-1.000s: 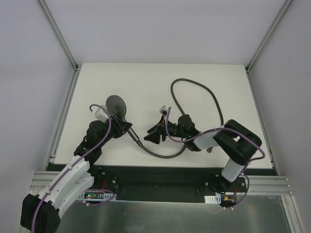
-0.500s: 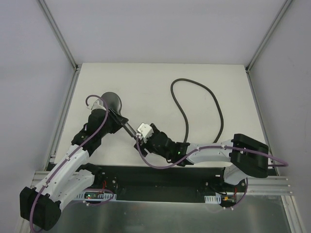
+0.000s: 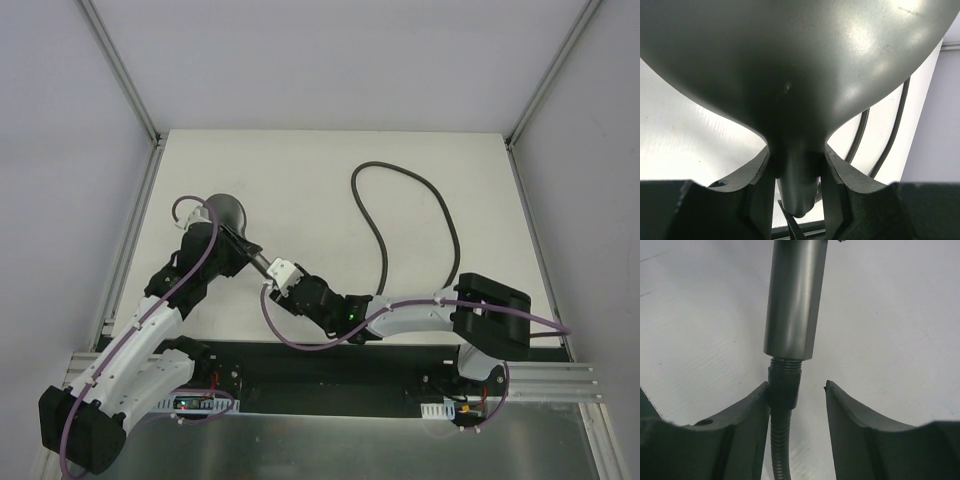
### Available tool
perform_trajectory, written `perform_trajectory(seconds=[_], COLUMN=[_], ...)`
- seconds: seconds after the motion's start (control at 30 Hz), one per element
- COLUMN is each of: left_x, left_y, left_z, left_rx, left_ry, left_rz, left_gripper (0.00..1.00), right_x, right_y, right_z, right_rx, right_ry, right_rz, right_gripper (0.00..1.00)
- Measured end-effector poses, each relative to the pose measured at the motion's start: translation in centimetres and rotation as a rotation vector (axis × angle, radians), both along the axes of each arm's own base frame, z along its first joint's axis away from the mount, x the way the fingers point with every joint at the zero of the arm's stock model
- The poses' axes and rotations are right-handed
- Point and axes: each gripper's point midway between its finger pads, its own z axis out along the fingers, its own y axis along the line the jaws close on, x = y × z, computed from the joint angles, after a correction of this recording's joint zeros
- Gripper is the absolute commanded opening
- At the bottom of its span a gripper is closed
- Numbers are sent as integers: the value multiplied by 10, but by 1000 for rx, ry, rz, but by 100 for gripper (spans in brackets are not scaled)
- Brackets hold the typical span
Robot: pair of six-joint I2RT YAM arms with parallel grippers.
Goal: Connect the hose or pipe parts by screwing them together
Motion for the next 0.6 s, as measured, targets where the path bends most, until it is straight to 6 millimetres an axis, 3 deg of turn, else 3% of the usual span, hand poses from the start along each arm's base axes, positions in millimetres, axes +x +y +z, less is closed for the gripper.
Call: perform_trajectory(seconds=[0.07,0.1,0.13,0.33,0.6], left_x=[1,2,3,2,-6], left_y=[-1,-1,-1,-3,-13], left_z=[3,5,7,11,10], left_rx=[-11,-18,-20,-46,-178], left_ry=[-1,-8,-14,-41,-249], left_rz=[7,10,11,8,-52], left_gripper=[0,0,0,0,0], right_x=[-3,-4,-5,-1,0], right_y=[3,5,6,4,-7], right_z=[1,2,3,3,0], right_rx=[9,18,32,159,372], right_ry=[0,1,4,77,317], right_rz=[9,15,15,74,231], right_gripper=[16,3,1,1,1])
